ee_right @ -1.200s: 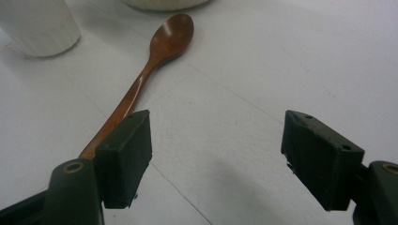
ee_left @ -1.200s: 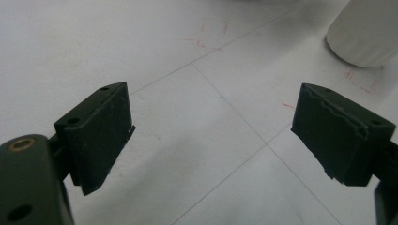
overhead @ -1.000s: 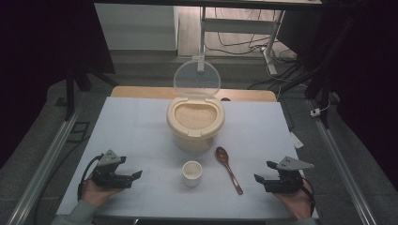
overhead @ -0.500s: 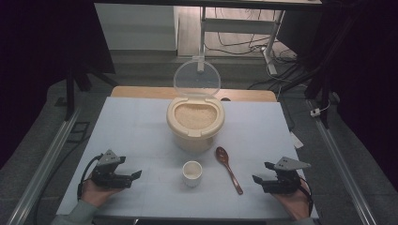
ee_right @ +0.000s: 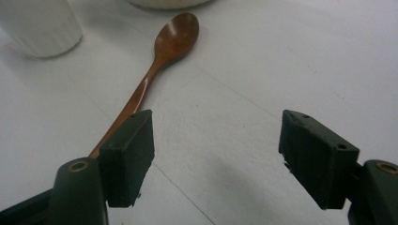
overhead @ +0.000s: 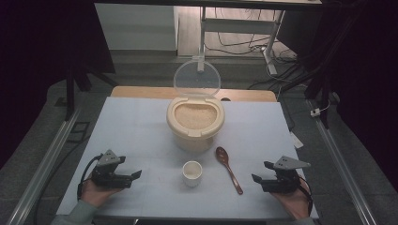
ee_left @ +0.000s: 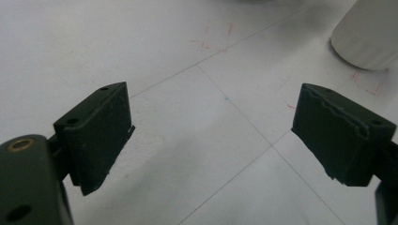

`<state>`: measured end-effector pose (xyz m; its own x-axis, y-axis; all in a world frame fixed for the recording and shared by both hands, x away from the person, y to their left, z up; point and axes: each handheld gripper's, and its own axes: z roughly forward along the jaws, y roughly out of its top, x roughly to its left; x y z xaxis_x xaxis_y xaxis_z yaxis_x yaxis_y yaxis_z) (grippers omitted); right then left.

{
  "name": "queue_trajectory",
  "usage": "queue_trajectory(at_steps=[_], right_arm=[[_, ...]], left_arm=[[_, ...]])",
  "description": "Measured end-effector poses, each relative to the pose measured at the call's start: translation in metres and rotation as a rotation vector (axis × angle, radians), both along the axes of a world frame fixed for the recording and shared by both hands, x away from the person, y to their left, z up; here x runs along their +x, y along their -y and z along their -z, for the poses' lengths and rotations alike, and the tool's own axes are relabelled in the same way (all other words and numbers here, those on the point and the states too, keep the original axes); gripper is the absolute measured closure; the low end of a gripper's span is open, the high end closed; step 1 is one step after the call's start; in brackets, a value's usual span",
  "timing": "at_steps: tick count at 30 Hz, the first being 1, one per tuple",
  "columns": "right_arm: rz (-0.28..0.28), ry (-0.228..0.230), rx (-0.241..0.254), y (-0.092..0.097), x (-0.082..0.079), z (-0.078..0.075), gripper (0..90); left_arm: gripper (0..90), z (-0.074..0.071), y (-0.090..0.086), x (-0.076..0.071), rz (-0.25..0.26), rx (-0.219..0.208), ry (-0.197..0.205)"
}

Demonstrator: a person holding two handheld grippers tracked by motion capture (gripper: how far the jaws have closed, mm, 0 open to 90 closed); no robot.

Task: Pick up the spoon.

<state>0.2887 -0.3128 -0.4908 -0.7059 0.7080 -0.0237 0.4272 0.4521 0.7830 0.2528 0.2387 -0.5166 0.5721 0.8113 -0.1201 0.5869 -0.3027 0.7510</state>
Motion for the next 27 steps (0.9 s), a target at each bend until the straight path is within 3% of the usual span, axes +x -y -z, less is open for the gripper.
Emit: queue_trajectory(at_steps=[11, 16, 27], right_arm=[[-0.006, -0.035, -0.003, -0.019, -0.003, -0.019, 29.5], [-0.003, -0.079, -0.012, -0.029, -0.003, -0.027, 31.1], [-0.008, -0.143, -0.056, -0.049, -0.004, -0.031, 33.3]], left_arm=[[12.1, 0.0, 0.0, 0.001, -0.004, 0.002, 0.002], [12.1, 0.001, 0.0, 0.001, -0.005, 0.005, 0.001], [12.0, 0.002, 0.001, 0.001, -0.003, 0.011, -0.003]])
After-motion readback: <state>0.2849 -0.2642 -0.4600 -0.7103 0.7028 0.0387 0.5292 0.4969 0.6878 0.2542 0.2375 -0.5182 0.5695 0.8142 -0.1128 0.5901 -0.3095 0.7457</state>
